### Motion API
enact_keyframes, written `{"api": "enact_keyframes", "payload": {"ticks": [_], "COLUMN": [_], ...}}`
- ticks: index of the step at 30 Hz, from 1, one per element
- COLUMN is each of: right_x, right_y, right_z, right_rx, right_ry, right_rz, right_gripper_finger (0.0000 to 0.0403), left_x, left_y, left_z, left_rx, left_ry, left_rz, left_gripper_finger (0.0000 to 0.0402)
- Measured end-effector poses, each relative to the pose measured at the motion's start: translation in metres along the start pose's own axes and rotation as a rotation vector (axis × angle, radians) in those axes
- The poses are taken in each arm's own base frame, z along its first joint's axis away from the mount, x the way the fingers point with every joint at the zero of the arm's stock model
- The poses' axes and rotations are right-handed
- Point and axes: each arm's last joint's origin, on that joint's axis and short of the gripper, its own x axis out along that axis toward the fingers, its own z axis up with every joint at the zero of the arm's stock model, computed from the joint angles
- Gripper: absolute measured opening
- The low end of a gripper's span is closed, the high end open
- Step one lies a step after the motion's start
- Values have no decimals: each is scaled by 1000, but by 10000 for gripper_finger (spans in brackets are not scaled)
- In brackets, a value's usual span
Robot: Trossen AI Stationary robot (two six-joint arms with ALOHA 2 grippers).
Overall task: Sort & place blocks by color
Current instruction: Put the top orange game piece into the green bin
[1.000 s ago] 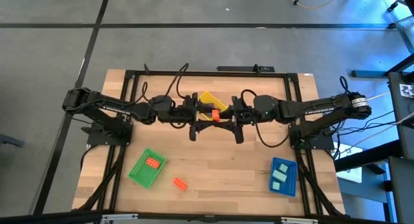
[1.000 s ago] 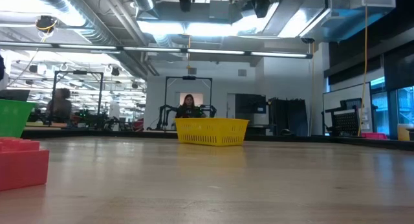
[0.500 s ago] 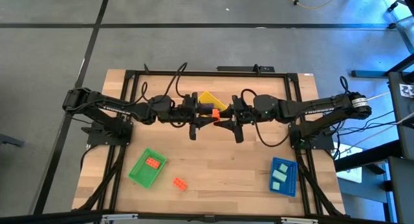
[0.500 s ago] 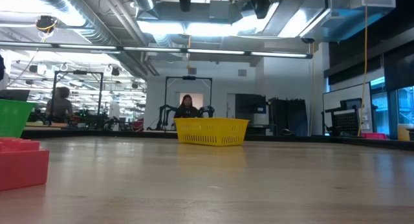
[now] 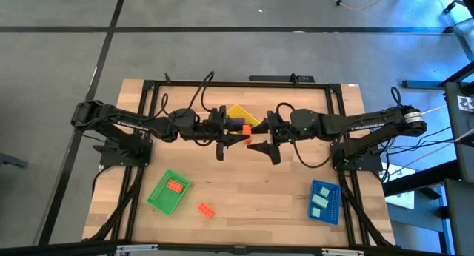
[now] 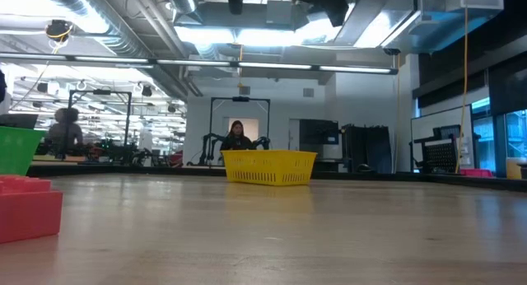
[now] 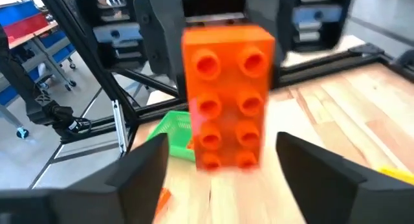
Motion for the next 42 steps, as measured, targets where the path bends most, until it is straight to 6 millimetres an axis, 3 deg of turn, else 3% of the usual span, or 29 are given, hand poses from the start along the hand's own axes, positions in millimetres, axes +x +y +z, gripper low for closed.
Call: {"api": "enact_keyframes", "payload": {"ticks": [8, 16, 22, 26, 30, 34, 42], "right_x": [-28, -64, -87, -96, -97, -98, -98], "right_y": [-3, -6, -5, -9, -14, -14, -13], "right_z": [2, -1, 4, -8, -25, -26, -23], "right_rx": [20, 24, 23, 73, 147, 153, 153], "right_ry": [87, 197, 129, 24, -129, -308, -341], "right_rz": [-67, -166, -226, -212, -138, -41, -26], "right_gripper_finger": [371, 372, 372, 372, 372, 372, 372], "left_x": [-16, -68, -115, -138, -147, -149, -149], "left_y": [4, -2, -6, -9, -12, -14, -14], "left_z": [12, 45, 44, 33, 27, 28, 27], "left_rx": [12, 44, 37, 2, -15, -20, -18], "left_ry": [75, 154, 74, 24, -6, -17, -13], "left_rz": [38, 67, 130, 140, 133, 119, 121], "left_gripper_finger": [120, 120, 120, 120, 120, 120, 120]}}
